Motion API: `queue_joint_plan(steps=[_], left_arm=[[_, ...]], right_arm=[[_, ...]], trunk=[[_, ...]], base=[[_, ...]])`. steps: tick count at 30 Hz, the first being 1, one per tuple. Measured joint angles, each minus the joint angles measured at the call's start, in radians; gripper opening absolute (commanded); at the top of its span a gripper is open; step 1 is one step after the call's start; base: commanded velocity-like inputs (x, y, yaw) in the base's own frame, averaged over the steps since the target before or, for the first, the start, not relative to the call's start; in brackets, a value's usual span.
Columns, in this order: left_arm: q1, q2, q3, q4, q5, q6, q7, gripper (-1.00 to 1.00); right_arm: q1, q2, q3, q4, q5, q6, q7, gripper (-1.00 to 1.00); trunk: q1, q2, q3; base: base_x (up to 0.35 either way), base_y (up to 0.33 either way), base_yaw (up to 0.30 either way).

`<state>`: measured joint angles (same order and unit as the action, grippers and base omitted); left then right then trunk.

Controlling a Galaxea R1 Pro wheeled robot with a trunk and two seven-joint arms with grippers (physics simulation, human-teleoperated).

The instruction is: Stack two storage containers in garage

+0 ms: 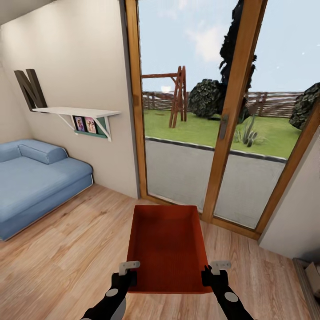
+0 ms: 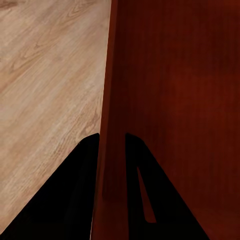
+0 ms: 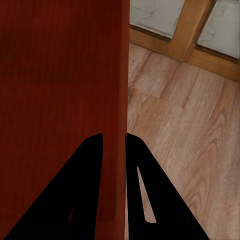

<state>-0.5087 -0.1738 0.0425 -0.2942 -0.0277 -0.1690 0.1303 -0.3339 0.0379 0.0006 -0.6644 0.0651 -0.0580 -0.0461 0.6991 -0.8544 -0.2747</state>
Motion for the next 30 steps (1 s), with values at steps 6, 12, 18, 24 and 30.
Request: queue_joint_plan(steps=[6,12,18,24,30], left_arm=[[0.000,0.000,0.000,0.000,0.000,0.000,0.000,-1.00],[0.000,0.000,0.000,0.000,0.001,0.000,0.000,-1.00],[0.000,0.000,-0.001,0.001,0.001,0.000,0.000,-1.00],[-0.001,0.000,-0.001,0.001,0.001,0.000,0.000,-1.00],[0.000,0.000,0.000,0.001,0.001,0.000,0.000,-1.00]], right_arm=[[0.000,0.000,0.000,0.000,0.000,0.000,-0.001,-1.00],[0.000,0.000,0.000,0.001,0.000,0.000,0.000,-1.00],[0.000,0.000,0.000,0.001,0.000,0.000,0.000,-1.00],[0.000,0.000,0.000,0.001,0.001,0.000,0.000,-1.00],[0.000,0.000,0.000,0.001,0.000,0.000,0.000,-1.00]], trunk=[[-0.023,0.042,0.028],[-0.046,0.084,0.057],[-0.069,0.126,0.085],[-0.092,0.168,0.114],[-0.115,0.210,0.142]], base=[[0.000,0.000,0.000],[0.000,0.000,0.000],[0.000,0.000,0.000],[0.000,0.000,0.000],[0.000,0.000,0.000]])
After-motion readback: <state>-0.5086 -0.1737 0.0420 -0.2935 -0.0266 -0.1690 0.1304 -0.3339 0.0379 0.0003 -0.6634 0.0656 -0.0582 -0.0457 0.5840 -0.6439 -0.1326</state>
